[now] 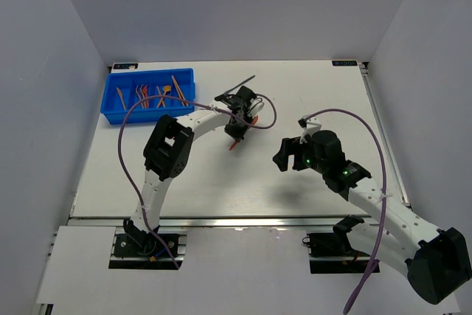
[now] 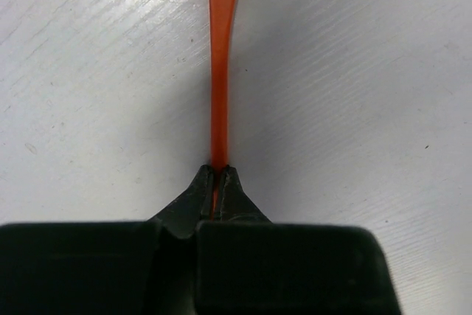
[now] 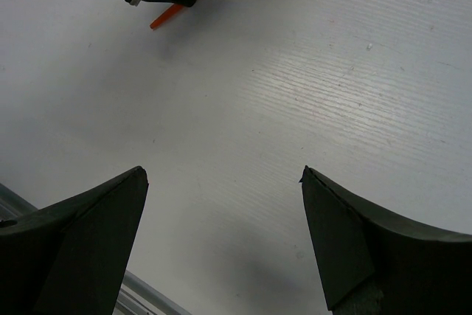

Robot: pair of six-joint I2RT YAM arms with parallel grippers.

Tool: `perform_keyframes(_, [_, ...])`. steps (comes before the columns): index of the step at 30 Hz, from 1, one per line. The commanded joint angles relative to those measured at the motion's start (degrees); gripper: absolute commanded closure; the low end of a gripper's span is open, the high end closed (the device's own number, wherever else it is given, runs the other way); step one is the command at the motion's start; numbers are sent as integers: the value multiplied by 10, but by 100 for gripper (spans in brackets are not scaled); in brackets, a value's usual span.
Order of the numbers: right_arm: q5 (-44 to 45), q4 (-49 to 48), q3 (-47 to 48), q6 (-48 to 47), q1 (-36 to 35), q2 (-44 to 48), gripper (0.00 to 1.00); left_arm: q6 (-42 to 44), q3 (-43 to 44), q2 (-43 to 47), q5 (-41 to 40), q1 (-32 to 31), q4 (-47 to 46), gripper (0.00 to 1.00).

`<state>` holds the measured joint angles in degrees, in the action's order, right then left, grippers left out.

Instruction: Sort the eating utensils into containers

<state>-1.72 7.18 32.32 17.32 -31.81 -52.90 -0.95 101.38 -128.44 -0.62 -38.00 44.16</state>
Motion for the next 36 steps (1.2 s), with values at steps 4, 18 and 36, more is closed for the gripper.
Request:
perform_keyframes(4, [-7,-9,1,-11,3,11,11,-41,-55,70,-36,0,-32,100])
perform_keyframes(18, [-10,-9,0,-13,3,13,11,-131,-146,233,-141,86,-129,100])
perform_keyframes(36, [-33,-9,2,-20,3,13,11,-124,-69,176,-199,463,-209,100])
